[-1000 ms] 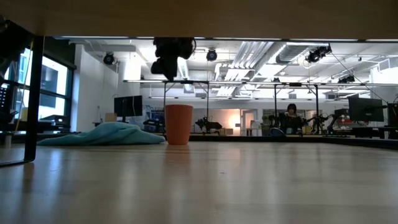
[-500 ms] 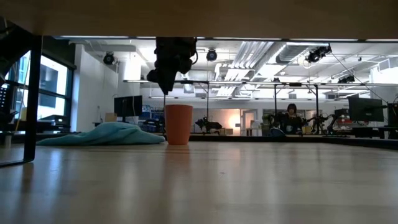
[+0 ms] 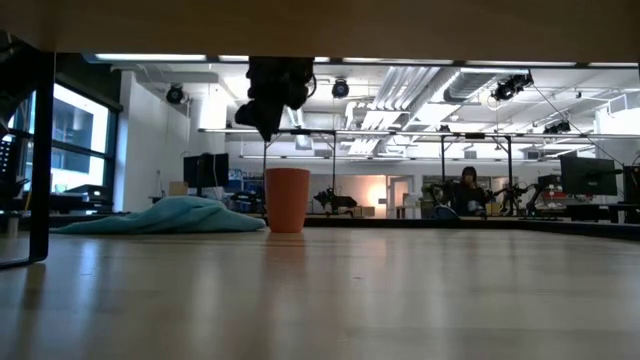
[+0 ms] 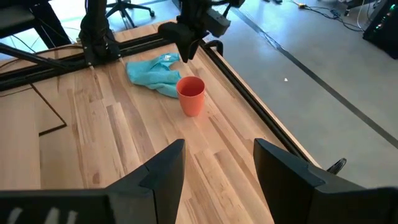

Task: Stack small to large cups/mugs on shelf
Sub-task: Put the orange cup on the shelf

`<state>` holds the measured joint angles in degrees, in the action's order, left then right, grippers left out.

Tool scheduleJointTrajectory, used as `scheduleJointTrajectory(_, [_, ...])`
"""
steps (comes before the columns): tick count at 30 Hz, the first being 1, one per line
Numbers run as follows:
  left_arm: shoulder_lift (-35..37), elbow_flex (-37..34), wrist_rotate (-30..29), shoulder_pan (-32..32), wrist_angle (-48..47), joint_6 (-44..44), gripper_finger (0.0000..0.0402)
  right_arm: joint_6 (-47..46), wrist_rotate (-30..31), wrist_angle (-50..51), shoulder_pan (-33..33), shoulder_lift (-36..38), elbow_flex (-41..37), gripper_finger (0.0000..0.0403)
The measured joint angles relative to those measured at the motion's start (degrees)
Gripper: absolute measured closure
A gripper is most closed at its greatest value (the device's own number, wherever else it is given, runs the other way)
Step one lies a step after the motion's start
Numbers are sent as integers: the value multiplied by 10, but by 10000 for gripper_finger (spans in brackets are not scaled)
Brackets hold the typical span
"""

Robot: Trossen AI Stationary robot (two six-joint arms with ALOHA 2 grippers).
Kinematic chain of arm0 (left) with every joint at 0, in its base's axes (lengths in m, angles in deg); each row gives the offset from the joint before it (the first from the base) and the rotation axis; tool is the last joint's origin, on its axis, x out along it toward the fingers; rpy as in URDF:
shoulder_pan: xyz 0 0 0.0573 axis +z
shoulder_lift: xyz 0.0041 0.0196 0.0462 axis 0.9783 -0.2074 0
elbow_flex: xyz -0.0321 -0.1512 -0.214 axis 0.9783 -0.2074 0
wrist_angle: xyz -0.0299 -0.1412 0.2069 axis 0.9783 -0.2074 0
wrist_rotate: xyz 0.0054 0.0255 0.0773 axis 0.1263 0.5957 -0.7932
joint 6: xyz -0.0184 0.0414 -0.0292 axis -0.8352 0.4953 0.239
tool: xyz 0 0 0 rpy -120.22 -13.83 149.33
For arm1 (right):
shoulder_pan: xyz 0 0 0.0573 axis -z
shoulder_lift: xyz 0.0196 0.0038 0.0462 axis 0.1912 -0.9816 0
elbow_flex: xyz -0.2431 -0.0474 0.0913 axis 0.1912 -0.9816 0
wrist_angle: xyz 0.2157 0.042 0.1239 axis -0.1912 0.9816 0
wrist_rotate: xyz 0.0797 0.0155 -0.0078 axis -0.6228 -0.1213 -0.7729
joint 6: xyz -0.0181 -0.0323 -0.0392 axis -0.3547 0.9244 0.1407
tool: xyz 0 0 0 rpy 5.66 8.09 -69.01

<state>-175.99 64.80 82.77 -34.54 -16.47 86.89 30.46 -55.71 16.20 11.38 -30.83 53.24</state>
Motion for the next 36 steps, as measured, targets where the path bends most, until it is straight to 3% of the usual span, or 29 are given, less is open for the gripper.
scheduleJointTrajectory(6, [1,41,80,0,1,4,284,0,0,-10,0,0,0,219])
scheduleJointTrajectory(18, [1,50,80,-30,1,4,284,0,0,-21,0,0,0,219])
scheduleJointTrajectory(36, [-3,50,-89,-133,1,25,284,0,-25,-20,0,-11,0,219])
